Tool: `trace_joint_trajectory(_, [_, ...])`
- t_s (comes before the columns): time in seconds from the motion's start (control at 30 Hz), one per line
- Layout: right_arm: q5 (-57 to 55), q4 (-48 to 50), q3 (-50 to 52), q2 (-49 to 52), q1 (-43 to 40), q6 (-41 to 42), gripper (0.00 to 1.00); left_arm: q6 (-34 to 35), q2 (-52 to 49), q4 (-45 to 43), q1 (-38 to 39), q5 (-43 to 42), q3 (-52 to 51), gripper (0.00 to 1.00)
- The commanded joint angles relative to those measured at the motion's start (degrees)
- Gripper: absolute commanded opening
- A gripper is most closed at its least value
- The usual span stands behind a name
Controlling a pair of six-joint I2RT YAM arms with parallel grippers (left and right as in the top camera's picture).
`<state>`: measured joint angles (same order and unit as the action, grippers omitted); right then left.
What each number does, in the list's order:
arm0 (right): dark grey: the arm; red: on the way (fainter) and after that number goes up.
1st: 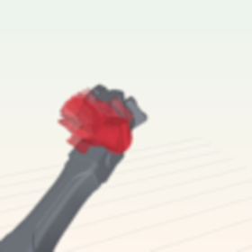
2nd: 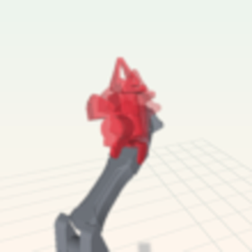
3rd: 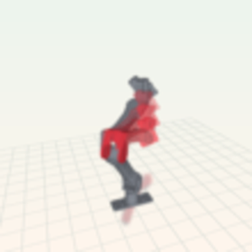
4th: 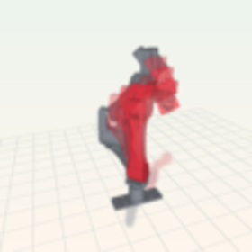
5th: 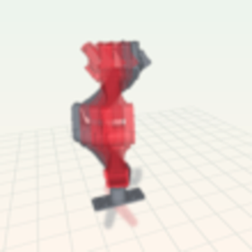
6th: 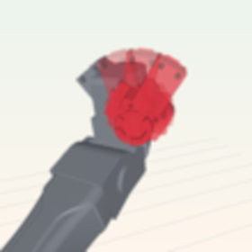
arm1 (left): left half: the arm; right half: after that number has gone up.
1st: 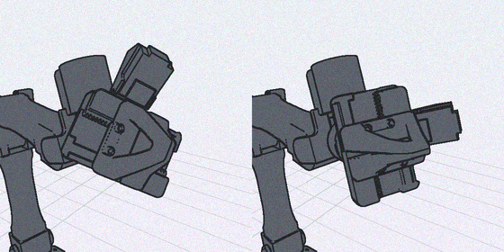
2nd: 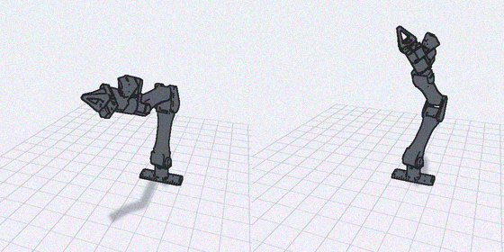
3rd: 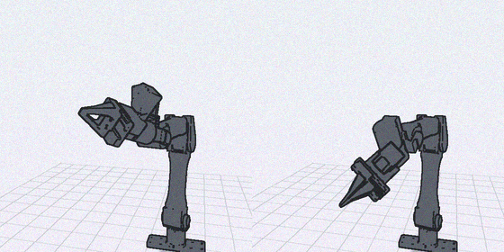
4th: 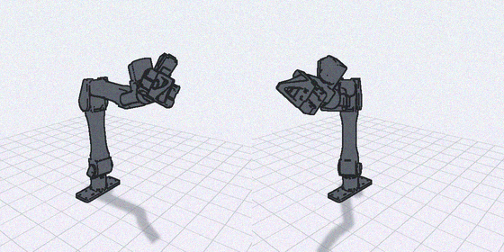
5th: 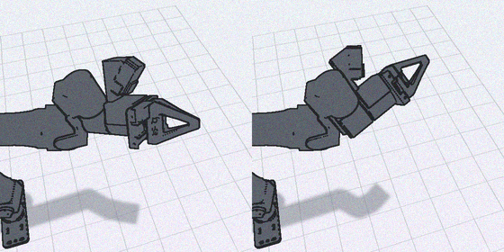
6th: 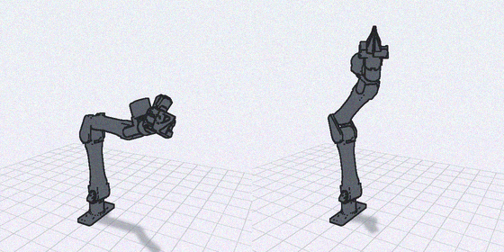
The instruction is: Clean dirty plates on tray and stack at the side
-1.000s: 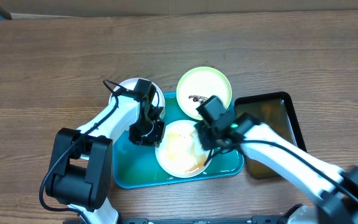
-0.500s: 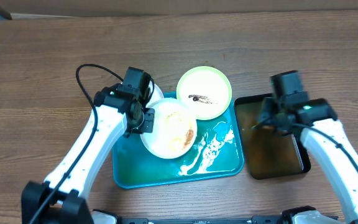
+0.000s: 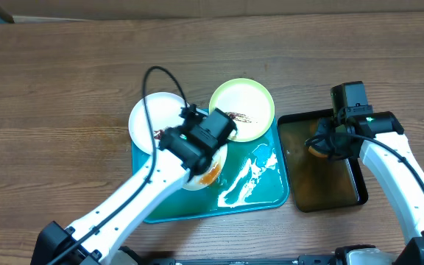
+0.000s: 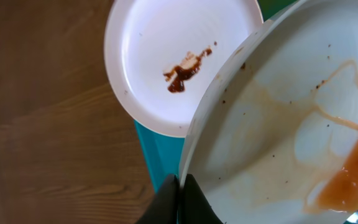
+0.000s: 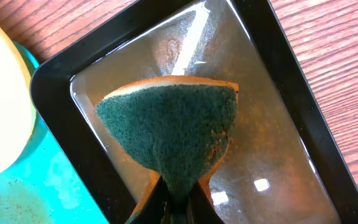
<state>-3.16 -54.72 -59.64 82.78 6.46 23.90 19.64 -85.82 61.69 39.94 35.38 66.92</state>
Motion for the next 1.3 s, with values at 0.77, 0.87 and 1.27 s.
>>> trace_joint_trajectory(0.77, [2.1, 1.5, 0.1, 6.0, -0.2, -6.9, 0.04, 5.2, 0.8, -0.4, 13.4, 32.4, 1.2, 0.04])
trace_joint_trajectory(0.87, [3.7, 2.1, 0.1, 6.0, -0.2, -9.4, 0.04, 5.2, 0.8, -0.4, 13.4, 32.6, 1.2, 0.04])
trace_joint_trajectory(1.27, [5.0, 9.1, 2.9, 7.6, -0.2, -15.2, 0.04, 5.3, 0.8, -0.4, 13.4, 31.9, 1.2, 0.04])
